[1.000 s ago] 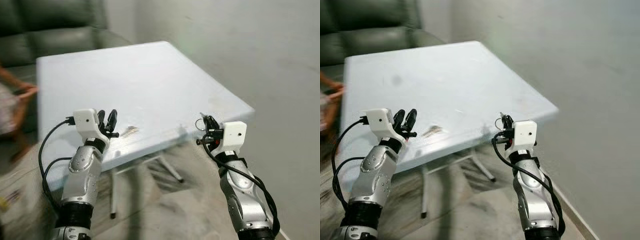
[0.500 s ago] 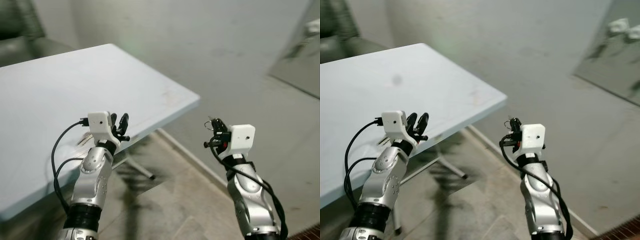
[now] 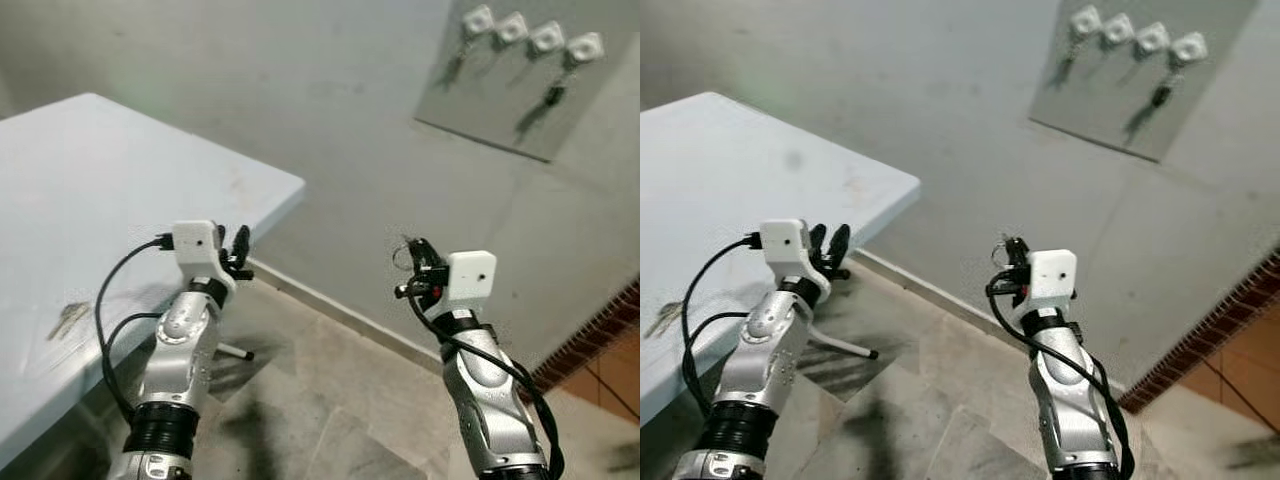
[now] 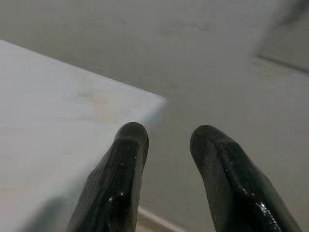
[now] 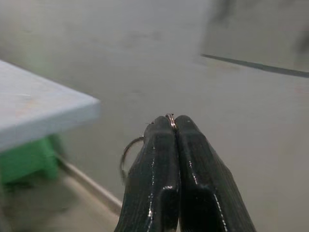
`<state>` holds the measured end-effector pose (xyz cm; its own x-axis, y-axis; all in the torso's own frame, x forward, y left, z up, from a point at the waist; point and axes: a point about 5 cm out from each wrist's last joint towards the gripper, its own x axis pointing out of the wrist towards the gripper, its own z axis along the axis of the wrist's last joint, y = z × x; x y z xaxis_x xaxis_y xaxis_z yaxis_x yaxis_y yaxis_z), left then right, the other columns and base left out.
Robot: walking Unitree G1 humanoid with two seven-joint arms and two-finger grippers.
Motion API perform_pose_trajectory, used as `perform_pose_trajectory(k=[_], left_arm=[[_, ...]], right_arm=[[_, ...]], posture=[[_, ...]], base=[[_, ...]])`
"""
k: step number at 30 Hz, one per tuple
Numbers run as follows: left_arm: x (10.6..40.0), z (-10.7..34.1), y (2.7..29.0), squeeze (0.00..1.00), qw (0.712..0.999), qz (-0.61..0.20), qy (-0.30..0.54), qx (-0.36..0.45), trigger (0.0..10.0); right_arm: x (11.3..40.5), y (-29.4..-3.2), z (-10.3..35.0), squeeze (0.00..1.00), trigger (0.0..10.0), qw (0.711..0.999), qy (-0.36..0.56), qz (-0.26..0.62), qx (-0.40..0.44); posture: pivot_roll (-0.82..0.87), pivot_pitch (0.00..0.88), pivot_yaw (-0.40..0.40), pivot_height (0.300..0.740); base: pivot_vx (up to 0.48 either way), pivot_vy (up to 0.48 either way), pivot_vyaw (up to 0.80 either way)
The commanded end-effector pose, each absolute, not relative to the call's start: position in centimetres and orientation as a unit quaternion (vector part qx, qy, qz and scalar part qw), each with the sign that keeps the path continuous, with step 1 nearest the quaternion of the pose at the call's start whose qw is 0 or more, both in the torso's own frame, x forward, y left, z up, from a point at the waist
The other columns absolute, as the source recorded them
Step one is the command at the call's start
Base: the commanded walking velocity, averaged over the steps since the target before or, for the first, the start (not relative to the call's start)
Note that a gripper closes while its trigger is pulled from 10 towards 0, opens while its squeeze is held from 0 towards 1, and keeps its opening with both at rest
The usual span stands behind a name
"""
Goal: Hang keys on a hook
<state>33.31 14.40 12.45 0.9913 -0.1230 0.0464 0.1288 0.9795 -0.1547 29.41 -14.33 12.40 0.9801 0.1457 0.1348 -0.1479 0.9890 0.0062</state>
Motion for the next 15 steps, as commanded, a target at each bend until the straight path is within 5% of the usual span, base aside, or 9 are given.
perform_pose_trajectory(k=[1, 15], left_arm=[[33.47, 12.64, 14.22, 0.00, 0.995, -0.069, -0.018, -0.064, 10.0], [33.41, 12.86, 14.14, 0.00, 0.995, -0.070, -0.019, -0.067, 10.0]], right_arm=[[29.67, -14.36, 13.10, 0.00, 10.0, 0.994, -0.080, 0.073, 0.010], [29.90, -14.11, 13.03, 0.00, 10.0, 0.994, -0.077, 0.075, 0.014]], posture=[[0.09, 0.000, -0.042, 0.740], [0.11, 0.000, -0.055, 0.740]], base=[[0.000, 0.000, -0.77], [0.000, 0.000, -0.77]])
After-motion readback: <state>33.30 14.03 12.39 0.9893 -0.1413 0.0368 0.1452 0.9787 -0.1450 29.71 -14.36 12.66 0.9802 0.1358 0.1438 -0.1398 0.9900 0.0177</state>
